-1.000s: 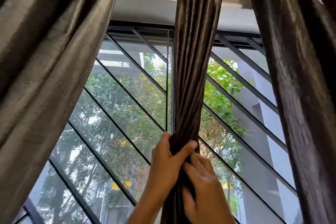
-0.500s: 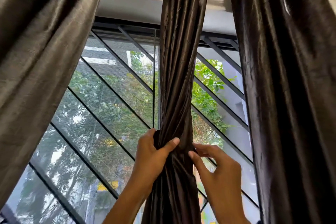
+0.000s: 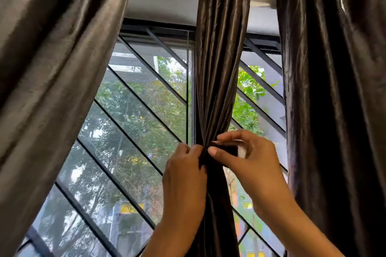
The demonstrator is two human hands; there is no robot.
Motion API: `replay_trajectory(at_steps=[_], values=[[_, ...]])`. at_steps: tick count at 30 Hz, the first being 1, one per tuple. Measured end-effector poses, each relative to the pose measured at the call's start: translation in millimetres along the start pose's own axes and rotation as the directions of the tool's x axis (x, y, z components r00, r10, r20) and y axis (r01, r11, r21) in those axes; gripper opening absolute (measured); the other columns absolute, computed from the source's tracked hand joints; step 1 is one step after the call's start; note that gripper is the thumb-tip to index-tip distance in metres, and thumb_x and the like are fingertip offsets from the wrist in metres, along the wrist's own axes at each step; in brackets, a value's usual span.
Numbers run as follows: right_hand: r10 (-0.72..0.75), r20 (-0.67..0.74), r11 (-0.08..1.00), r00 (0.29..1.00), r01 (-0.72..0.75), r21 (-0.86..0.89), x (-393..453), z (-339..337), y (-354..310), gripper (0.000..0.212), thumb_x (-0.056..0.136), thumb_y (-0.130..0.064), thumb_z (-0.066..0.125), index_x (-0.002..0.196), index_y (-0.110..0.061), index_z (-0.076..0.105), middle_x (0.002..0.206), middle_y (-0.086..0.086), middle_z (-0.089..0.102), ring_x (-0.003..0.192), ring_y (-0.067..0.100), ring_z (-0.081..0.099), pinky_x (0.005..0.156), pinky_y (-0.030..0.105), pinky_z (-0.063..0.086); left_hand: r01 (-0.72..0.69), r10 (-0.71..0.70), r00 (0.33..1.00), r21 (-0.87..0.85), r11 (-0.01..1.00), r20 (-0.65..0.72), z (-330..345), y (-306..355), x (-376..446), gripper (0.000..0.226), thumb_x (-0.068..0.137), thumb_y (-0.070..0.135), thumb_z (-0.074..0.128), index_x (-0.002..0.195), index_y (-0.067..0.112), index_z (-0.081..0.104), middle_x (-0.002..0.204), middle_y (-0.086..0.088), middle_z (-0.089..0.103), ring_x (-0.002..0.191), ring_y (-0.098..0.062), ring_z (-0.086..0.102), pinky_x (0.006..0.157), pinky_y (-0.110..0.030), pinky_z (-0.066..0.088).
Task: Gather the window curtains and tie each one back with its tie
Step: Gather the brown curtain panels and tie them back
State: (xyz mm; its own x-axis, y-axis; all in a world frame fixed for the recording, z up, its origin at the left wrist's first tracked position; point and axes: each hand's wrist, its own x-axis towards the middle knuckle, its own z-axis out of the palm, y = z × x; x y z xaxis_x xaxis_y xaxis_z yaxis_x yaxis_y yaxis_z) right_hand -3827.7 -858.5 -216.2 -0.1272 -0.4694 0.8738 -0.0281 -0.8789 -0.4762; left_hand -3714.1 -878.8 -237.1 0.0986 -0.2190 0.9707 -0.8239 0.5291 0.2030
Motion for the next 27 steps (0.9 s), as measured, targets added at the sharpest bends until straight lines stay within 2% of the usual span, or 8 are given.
replay_trajectory(at_steps=[4, 7, 12, 14, 17, 19, 21, 27], values=[[0.138, 0.044, 0.98, 0.989, -0.143, 0.135, 12.2, 8.9, -4.5, 0.019, 0.071, 0.0, 0.079, 0.084, -0.007, 0.066, 0.079, 0.008, 0.072, 0.081, 0.022, 0.071, 0.076, 0.032, 0.058, -0.038, 0.04, 0.998, -0.039, 0.998, 0.055, -16.8, -5.8, 10.1, 0.041, 0.084, 0.014, 0.066, 0.122, 0.028, 0.058, 0.094, 0.001, 0.063, 0.088, -0.02, 0.063, 0.063, -0.019, 0.035], [0.165, 0.096, 0.956, 0.982, -0.183, 0.23, 15.9, 15.0, -5.3, 0.016, 0.08, -0.013, 0.074, 0.092, -0.005, 0.068, 0.078, 0.009, 0.073, 0.074, 0.017, 0.072, 0.064, 0.02, 0.058, -0.071, 0.085, 0.981, -0.086, 0.994, 0.173, -34.1, -11.7, 23.7, 0.067, 0.077, 0.023, 0.077, 0.135, 0.029, 0.046, 0.089, -0.005, 0.069, 0.081, -0.019, 0.066, 0.066, -0.022, 0.045], [0.266, 0.209, 0.859, 0.941, -0.33, 0.391, 20.0, 24.6, 6.2, 0.017, 0.095, -0.015, 0.05, 0.093, -0.011, 0.066, 0.081, 0.001, 0.075, 0.08, 0.013, 0.072, 0.072, 0.021, 0.055, 0.008, 0.05, 0.962, -0.21, 0.978, 0.27, -50.2, -14.6, 48.4, 0.015, 0.08, 0.022, 0.074, 0.086, 0.008, 0.073, 0.059, -0.004, 0.064, 0.05, -0.004, 0.058, 0.057, -0.025, 0.048], [0.197, 0.209, 0.935, 0.958, -0.248, 0.253, 16.7, 24.7, 16.3, 0.017, 0.093, -0.007, 0.051, 0.1, -0.012, 0.065, 0.095, 0.002, 0.075, 0.092, 0.012, 0.071, 0.084, 0.025, 0.054, 0.019, 0.031, 0.967, -0.194, 0.981, 0.252, -49.9, -14.6, 52.8, 0.021, 0.081, 0.017, 0.073, 0.066, 0.004, 0.067, 0.052, -0.007, 0.06, 0.049, -0.011, 0.056, 0.058, -0.029, 0.047], [-0.044, 0.275, 0.998, 0.96, 0.033, 0.048, 4.5, 20.5, 28.5, 0.031, 0.08, 0.006, 0.066, 0.1, -0.016, 0.058, 0.109, -0.008, 0.07, 0.104, 0.001, 0.064, 0.093, 0.022, 0.049, 0.158, -0.075, 0.959, -0.294, 0.943, 0.273, -45.7, -18.1, 54.2, 0.021, 0.081, 0.01, 0.073, 0.064, 0.002, 0.063, 0.052, -0.007, 0.057, 0.049, -0.016, 0.055, 0.053, -0.025, 0.043], [-0.194, 0.343, 0.942, 0.919, 0.272, -0.198, -2.2, 19.3, 34.6, 0.045, 0.066, -0.009, 0.085, 0.101, -0.023, 0.059, 0.113, -0.026, 0.063, 0.108, -0.01, 0.057, 0.09, 0.007, 0.041, 0.266, -0.156, 0.943, -0.386, 0.883, 0.294, -41.8, -20.9, 52.4, 0.018, 0.082, 0.008, 0.071, 0.071, -0.006, 0.064, 0.06, -0.015, 0.062, 0.053, -0.027, 0.06, 0.05, -0.027, 0.043], [-0.302, 0.33, 0.822, 0.894, 0.42, -0.385, -4.1, 20.8, 39.3, 0.052, 0.059, -0.024, 0.09, 0.104, -0.026, 0.063, 0.115, -0.026, 0.058, 0.109, -0.01, 0.053, 0.087, 0.001, 0.036, 0.328, -0.193, 0.927, -0.444, 0.834, 0.323, -37.9, -22.4, 50.4, 0.019, 0.084, 0.009, 0.069, 0.082, -0.01, 0.067, 0.072, -0.024, 0.067, 0.062, -0.034, 0.067, 0.05, -0.028, 0.047], [-0.449, 0.233, 0.803, 0.863, 0.504, -0.317, 5.3, 17.0, 41.9, 0.018, 0.073, -0.013, 0.08, 0.087, -0.023, 0.075, 0.104, -0.026, 0.063, 0.108, -0.013, 0.055, 0.087, 0.008, 0.043, 0.405, -0.242, 0.899, -0.484, 0.775, 0.364, -35.9, -18.8, 49.3, 0.021, 0.086, 0.011, 0.067, 0.092, -0.01, 0.068, 0.081, -0.028, 0.069, 0.067, -0.033, 0.069, 0.057, -0.033, 0.055]])
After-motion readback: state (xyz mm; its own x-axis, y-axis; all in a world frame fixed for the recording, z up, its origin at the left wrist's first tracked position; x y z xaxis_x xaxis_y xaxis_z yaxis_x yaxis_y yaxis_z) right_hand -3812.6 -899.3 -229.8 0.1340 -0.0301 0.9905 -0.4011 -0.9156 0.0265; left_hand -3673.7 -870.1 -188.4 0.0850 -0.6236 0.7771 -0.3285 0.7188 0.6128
